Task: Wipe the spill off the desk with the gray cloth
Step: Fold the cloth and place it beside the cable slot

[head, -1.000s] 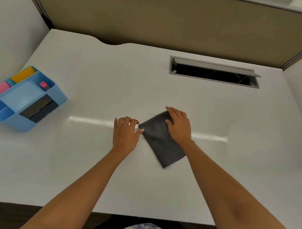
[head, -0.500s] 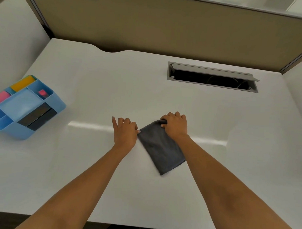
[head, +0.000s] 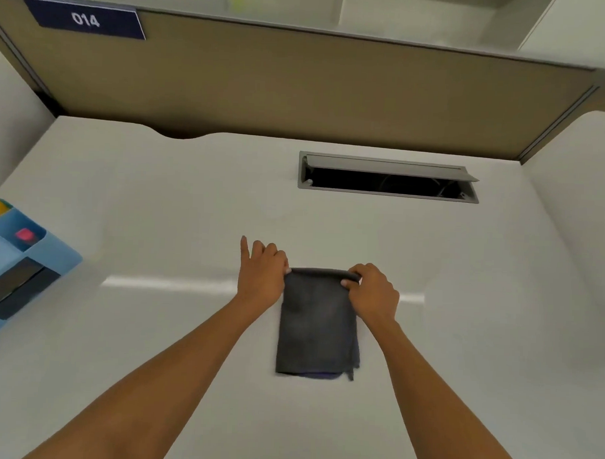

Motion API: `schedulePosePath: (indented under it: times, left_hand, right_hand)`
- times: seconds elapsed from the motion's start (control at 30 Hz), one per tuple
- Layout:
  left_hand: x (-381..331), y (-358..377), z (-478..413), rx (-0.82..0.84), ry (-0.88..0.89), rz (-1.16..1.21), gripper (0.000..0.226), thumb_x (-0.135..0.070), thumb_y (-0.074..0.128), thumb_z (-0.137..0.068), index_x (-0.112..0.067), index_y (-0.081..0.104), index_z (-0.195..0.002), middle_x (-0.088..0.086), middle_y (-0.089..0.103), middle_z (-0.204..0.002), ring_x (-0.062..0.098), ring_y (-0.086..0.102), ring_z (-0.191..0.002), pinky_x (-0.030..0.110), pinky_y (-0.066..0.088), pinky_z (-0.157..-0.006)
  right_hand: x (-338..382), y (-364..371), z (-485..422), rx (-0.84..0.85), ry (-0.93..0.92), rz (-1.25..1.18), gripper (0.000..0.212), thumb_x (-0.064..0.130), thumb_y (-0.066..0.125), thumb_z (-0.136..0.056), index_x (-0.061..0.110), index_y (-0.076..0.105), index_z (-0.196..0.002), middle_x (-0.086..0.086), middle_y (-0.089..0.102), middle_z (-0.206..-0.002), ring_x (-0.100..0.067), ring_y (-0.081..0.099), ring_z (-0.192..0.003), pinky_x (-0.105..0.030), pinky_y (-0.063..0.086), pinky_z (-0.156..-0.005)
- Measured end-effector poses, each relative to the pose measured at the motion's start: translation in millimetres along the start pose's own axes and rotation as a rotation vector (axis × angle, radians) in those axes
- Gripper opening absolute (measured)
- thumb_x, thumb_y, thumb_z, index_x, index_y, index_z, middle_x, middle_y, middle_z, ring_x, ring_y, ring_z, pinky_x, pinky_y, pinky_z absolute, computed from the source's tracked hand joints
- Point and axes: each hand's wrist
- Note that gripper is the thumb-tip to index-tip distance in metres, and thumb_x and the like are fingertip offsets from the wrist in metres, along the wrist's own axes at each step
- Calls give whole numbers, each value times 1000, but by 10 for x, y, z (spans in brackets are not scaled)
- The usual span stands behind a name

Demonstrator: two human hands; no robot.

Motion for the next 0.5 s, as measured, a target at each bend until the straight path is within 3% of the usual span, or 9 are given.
schedulePosePath:
  times: [0.27,0.5]
  left_hand:
    - [-986,-15,-717,-56,173,17,16,-31,58,-93,-26,62,-107,1,60,-119,25,47,-119,53,0,-118]
    - [-1575,-1,-1269,-64,145,133,23,-31,57,-93,-28,61,-115,1,55,-132,24,43,-127,50,6,-119]
  right_hand:
    - [-750,-588,-488,-109,124,-38,8,28,62,-91,26,64,-98,0,65,-106,-13,51,-74,-27,38,-66]
    - [-1125,-1033,-1199,-77,135,-52,15,27,65,-90,18,67,-103,-6,68,-103,-16,54,-77,-29,43,-70]
Point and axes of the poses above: each hand's wrist, its own z-axis away from the middle knuckle, its own y-axis out of the palm, x = y × z
